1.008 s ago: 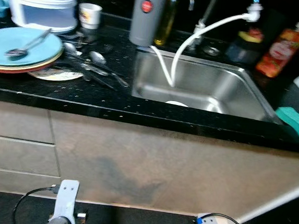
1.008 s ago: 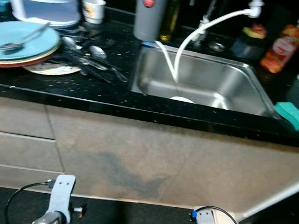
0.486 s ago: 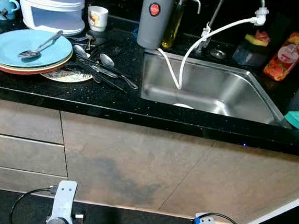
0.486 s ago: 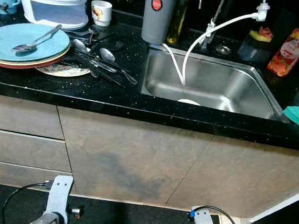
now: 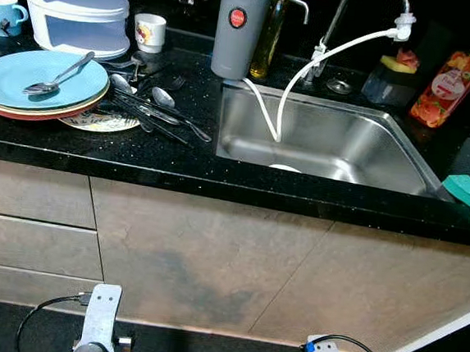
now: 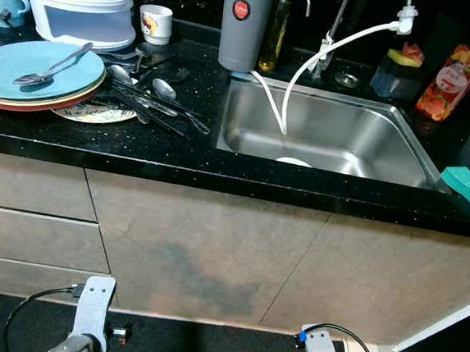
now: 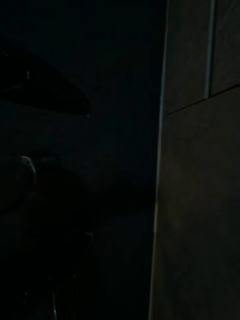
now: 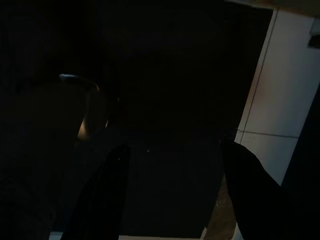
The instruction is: Kitchen organization
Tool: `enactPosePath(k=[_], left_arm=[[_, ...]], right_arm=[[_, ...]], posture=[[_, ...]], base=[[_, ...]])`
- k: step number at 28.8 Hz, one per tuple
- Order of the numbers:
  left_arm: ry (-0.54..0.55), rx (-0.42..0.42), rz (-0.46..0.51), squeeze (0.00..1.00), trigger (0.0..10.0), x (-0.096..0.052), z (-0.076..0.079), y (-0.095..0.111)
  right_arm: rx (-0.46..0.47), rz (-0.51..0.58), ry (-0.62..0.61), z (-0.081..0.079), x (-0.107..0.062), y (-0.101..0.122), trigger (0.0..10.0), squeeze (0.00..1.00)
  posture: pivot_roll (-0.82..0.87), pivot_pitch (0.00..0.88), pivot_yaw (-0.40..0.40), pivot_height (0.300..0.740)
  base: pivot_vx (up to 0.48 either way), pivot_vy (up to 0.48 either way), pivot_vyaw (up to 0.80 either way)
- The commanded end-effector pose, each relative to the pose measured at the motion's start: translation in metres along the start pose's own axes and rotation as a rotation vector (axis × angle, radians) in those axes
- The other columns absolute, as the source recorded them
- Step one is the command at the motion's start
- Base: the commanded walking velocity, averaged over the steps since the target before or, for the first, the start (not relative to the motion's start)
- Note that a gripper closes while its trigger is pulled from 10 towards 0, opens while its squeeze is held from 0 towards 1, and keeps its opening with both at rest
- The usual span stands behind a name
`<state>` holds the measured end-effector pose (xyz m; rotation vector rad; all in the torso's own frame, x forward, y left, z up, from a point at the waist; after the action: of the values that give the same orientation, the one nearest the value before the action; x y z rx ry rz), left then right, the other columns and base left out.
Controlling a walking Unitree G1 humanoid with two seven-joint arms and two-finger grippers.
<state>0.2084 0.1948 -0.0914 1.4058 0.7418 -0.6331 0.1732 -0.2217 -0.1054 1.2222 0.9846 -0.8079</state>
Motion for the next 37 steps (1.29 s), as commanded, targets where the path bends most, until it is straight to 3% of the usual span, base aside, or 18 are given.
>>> enactPosePath(k=[1, 16, 29, 31, 37], left_arm=[[-0.012, 0.006, -0.007, 0.00, 10.0, 0.0001, 0.0038, -0.0018], [-0.020, 0.013, -0.012, 0.00, 10.0, -0.0002, 0.0050, -0.0037], [-0.048, 0.013, -0.020, 0.00, 10.0, -0.0010, 0.0070, -0.0072], [-0.052, 0.061, -0.031, 0.00, 10.0, -0.0013, 0.0086, -0.0099], [-0.035, 0.035, -0.028, 0.00, 10.0, -0.0007, 0.0080, -0.0078]], right_arm=[[0.010, 0.000, -0.011, 0.0042, -0.0008, -0.0002, 10.0, 0.00], [0.004, -0.003, -0.007, 0.0037, -0.0008, -0.0005, 10.0, 0.00], [-0.027, -0.018, -0.013, 0.0047, -0.0010, -0.0018, 10.0, 0.00], [-0.026, -0.022, -0.015, 0.0053, -0.0011, -0.0026, 10.0, 0.00], [-0.045, -0.030, -0.015, 0.0059, -0.0012, -0.0031, 10.0, 0.00]], posture=[[0.11, 0.000, -0.107, 0.740], [0.12, 0.000, -0.107, 0.740], [0.12, 0.000, -0.109, 0.740], [0.12, 0.000, -0.109, 0.740], [0.12, 0.000, -0.111, 0.740]], base=[[0.244, 0.000, 0.00], [0.244, 0.000, 0.00], [0.000, 0.000, 0.00], [0.000, -0.461, 0.00], [0.000, -0.274, -0.50]])
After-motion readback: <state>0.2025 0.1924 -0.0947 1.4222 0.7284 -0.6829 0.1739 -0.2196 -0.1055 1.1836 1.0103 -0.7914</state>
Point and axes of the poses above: a point about 5 cm out from each wrist's last joint towards the gripper, its own x axis pointing out of the wrist towards the gripper, its own y axis along the axis of the wrist's last joint, z = x × y, the point moved 2 cm from there along x, pointing out of the wrist towards the gripper, and after that the axes turned 3 degrees about -x, right-handed, at the moved point
